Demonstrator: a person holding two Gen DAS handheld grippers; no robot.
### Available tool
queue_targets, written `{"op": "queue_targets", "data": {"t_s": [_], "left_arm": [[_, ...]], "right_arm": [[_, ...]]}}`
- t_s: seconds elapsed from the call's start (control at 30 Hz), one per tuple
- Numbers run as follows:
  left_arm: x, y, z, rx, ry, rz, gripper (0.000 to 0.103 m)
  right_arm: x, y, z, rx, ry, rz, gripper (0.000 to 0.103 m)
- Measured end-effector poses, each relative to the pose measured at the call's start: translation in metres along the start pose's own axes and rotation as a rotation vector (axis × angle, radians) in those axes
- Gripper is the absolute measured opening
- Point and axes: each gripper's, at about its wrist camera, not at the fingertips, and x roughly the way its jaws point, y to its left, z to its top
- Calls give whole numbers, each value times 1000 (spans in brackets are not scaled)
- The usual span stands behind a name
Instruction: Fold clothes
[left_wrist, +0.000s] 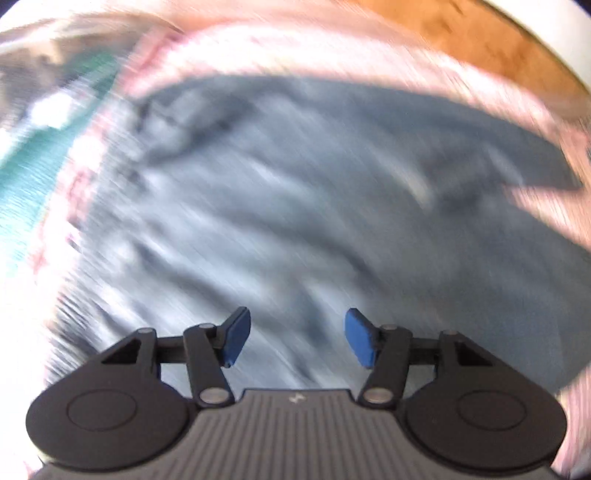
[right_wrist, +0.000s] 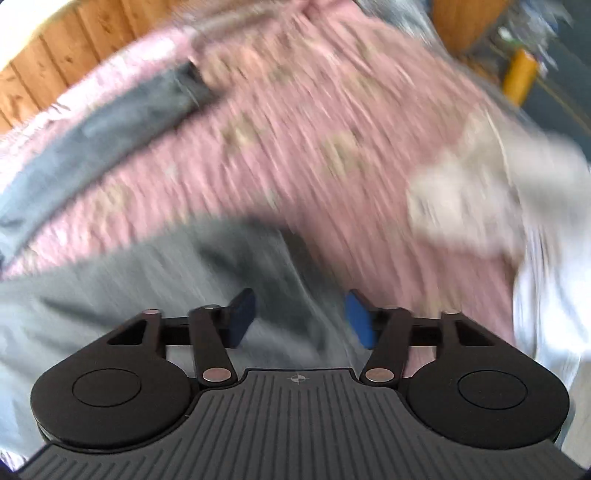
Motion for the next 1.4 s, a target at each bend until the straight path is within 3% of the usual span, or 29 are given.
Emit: {"op": "queue_targets", "data": {"t_s": [0.07, 0.13, 0.2, 0.27, 0.33, 0.57, 0.7, 0.83, 0.97, 1.0, 1.03, 1.07, 1.1, 1.13, 1.27, 1.4], "left_arm": [[-2, 30, 28, -89, -49, 11, 62], [-3, 61, 56, -179, -98, 21, 67], [7, 97, 83, -323, -110, 19, 68], [18, 125, 107, -448, -118, 54, 67], [24, 143, 123, -501, -127, 59, 67], [55, 157, 162, -507, -75, 115, 68], [75, 162, 175, -563, -73, 109, 69], [89, 167, 182, -643, -73, 92, 70], [92, 168, 184, -680, -81, 77, 73], [92, 167, 184, -682, -81, 72, 75], [93, 167, 185, -683, -81, 68, 76], [93, 166, 186, -686, -80, 66, 77], [93, 166, 186, -695, -80, 63, 78], [95, 166, 187, -702, -77, 55, 80], [101, 167, 192, -727, -59, 30, 86], [107, 170, 196, -766, -53, 1, 89]], "right_arm": [[-2, 15, 30, -51, -23, 21, 62], [-4, 34, 59, -106, -54, 51, 78], [-2, 50, 87, -142, -71, 83, 85], [2, 66, 114, -167, -80, 121, 85], [12, 76, 142, -163, -78, 165, 85], [69, 100, 231, -187, -84, 205, 86], [123, 117, 273, -164, -13, 249, 86], [171, 133, 299, -128, 39, 287, 86], [203, 150, 309, -172, 75, 302, 85], [206, 154, 308, -192, 79, 306, 77], [210, 159, 308, -211, 84, 311, 57], [214, 163, 308, -231, 88, 315, 44], [205, 163, 303, -253, 66, 326, 26], [196, 164, 299, -275, 42, 337, 19], [153, 163, 277, -353, -57, 382, 15], [119, 150, 240, -426, -89, 367, 13]]}}
